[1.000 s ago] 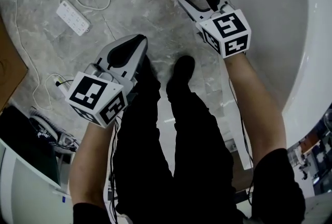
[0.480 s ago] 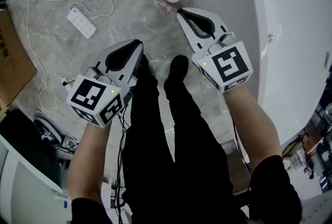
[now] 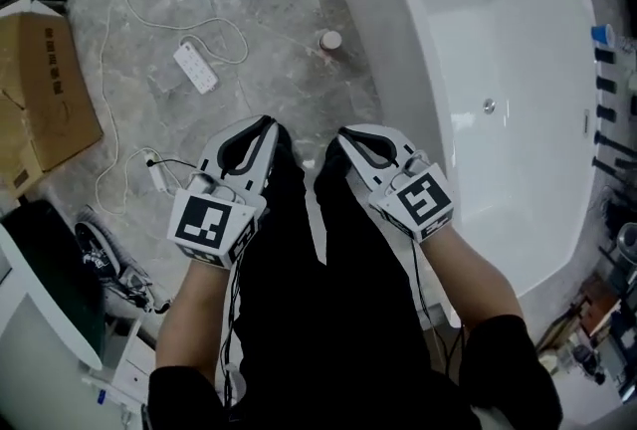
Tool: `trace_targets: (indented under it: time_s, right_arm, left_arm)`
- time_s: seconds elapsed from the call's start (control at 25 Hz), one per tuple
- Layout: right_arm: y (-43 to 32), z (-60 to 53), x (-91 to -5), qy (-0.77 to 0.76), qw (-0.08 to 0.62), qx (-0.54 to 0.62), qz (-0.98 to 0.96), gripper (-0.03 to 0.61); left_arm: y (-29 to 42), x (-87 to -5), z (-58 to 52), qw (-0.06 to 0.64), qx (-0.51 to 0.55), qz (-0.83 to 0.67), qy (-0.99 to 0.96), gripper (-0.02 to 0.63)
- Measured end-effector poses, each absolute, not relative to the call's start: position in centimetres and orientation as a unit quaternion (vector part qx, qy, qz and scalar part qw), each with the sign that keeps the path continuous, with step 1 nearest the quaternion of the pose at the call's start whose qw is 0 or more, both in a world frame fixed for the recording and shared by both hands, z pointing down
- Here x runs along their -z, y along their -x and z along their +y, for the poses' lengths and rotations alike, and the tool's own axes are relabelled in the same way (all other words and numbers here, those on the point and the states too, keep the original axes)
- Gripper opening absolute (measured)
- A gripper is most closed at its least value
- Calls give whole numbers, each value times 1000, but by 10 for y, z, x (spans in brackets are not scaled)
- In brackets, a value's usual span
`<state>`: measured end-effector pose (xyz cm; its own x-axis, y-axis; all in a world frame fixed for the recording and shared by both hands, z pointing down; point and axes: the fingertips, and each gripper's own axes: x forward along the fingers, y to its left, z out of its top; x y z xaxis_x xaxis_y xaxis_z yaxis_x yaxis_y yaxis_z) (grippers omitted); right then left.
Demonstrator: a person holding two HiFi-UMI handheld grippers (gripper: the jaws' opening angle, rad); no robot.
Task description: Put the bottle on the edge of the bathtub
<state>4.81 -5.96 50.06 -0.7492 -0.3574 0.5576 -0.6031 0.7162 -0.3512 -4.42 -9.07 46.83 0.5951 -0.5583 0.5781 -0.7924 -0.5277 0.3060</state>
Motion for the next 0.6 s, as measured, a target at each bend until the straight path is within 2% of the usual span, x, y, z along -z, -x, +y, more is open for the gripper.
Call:
trace_targets:
  time_s: [0.16,0.44,0.6]
  right_arm:
    - [-64,-73,-420,-309,194,-247,-898,28]
    - [-96,-83,-283,-364,92,-246,-894,28]
    - [-119,-82,-221,-389,65,-225,-891,28]
  left_arm:
    - [63,-388,-95,277,-175,-444,-834,29]
    - [86,-270,-89,223,-160,-470,-839,28]
    - [87,-212,-93,193,-134,-470,-851,28]
